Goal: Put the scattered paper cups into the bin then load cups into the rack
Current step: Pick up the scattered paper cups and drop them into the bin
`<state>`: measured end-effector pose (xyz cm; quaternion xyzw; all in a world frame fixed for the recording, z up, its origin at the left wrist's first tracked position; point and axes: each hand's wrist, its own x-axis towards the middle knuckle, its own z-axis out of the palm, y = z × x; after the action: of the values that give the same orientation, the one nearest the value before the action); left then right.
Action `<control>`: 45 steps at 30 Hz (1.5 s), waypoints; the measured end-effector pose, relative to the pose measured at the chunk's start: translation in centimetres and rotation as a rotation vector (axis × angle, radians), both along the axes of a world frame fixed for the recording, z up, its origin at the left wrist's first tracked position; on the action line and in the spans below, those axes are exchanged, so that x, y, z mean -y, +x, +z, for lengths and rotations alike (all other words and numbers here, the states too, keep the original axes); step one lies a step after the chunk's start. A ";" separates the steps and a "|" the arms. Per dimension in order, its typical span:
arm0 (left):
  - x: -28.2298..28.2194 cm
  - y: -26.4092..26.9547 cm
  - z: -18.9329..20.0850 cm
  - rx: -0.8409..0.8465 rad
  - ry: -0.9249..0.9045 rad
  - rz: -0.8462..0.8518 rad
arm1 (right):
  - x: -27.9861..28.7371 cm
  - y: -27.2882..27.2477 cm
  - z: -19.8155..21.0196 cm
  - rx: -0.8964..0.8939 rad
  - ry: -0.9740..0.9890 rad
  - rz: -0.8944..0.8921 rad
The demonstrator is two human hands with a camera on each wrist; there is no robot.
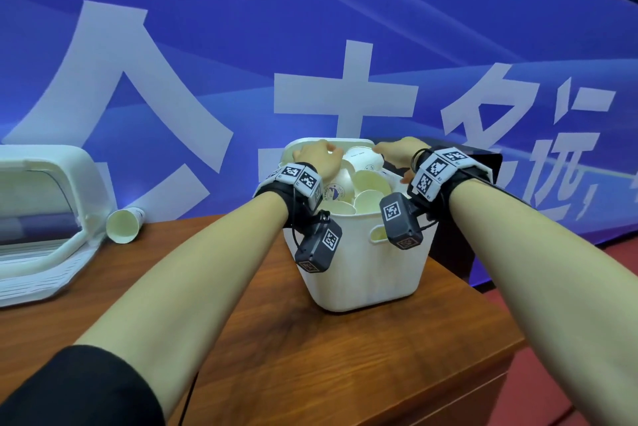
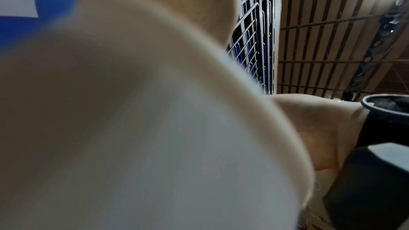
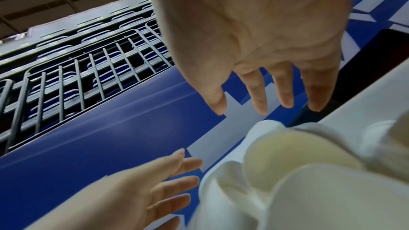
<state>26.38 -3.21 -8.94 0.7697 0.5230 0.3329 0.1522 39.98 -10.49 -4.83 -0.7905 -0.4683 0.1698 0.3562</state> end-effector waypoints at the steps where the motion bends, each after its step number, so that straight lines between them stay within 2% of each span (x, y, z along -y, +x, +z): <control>1: 0.1 -0.5 0.3 0.001 0.011 0.018 | -0.1 -0.4 0.4 0.005 0.037 -0.002; 7: -0.3 -4.2 1.4 0.085 -0.015 0.077 | -1.5 -4.7 2.0 -0.053 0.137 0.045; 18: -2.7 -11.6 1.1 0.212 -0.042 0.126 | -4.8 -13.3 0.9 -0.093 0.198 0.184; 25: -3.7 -18.0 -1.1 0.212 -0.065 0.254 | -7.7 -19.9 -1.7 -0.161 0.239 0.289; 36: -7.1 -29.0 -6.3 0.300 -0.176 0.441 | -13.7 -29.0 -7.8 -0.278 0.115 0.459; 45: -11.1 -32.9 -10.9 0.385 -0.253 0.549 | -18.1 -33.6 -12.7 -0.425 -0.029 0.492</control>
<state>-6.50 7.87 -19.89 0.4989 0.7091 0.4327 0.2469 6.34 7.65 -17.49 -0.6054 -0.5580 0.4189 0.3830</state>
